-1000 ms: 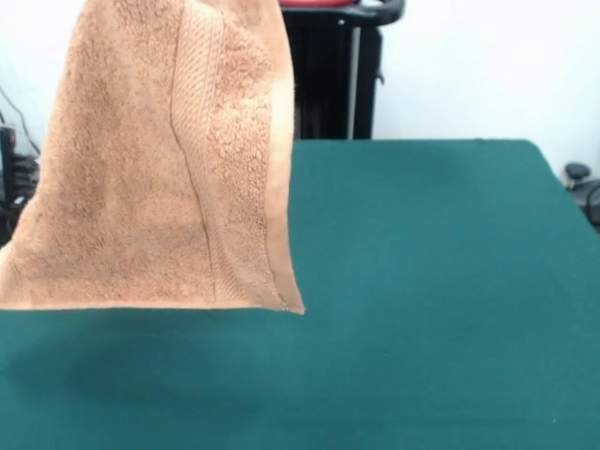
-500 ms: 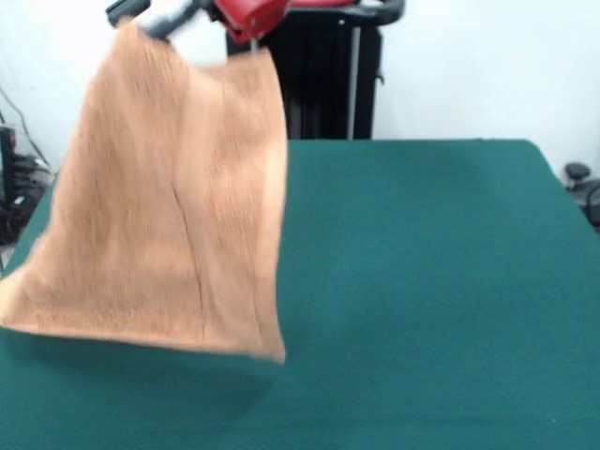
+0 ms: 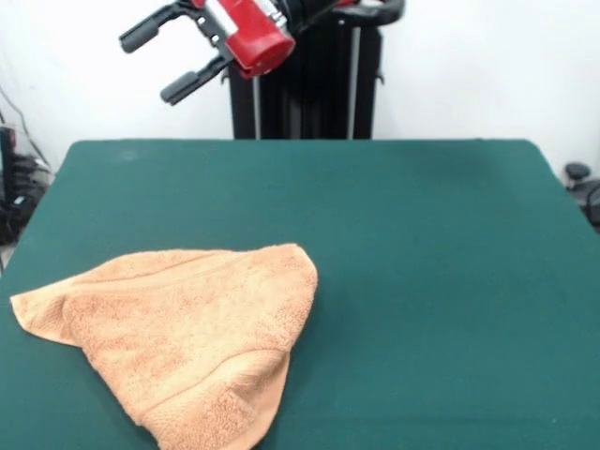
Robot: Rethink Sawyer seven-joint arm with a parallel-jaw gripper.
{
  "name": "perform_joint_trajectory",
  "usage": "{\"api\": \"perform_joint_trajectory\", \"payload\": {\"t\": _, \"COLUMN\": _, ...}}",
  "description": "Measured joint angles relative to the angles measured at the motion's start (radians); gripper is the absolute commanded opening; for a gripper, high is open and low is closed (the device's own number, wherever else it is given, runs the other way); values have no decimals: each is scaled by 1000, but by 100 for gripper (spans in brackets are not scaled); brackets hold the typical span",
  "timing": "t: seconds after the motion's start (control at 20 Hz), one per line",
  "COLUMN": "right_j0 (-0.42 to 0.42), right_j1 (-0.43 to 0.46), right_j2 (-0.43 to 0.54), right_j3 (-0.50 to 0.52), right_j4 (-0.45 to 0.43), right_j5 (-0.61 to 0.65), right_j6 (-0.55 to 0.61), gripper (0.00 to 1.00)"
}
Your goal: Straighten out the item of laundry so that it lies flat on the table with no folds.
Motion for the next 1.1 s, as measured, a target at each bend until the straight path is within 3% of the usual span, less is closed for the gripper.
{"api": "perform_joint_trajectory", "payload": {"t": 0.6, "right_j0": 31, "right_j1": -288, "right_j2": 11, "right_j3": 126, "right_j4": -90, "right_j5": 114, "right_j6": 0, "gripper": 100}}
{"api": "perform_joint_trajectory", "payload": {"t": 0.85, "right_j0": 18, "right_j1": -355, "right_j2": 11, "right_j3": 130, "right_j4": -125, "right_j5": 131, "right_j6": 0, "gripper": 100}}
{"api": "perform_joint_trajectory", "payload": {"t": 1.1, "right_j0": -4, "right_j1": -352, "right_j2": 12, "right_j3": 128, "right_j4": -125, "right_j5": 131, "right_j6": 0, "gripper": 100}}
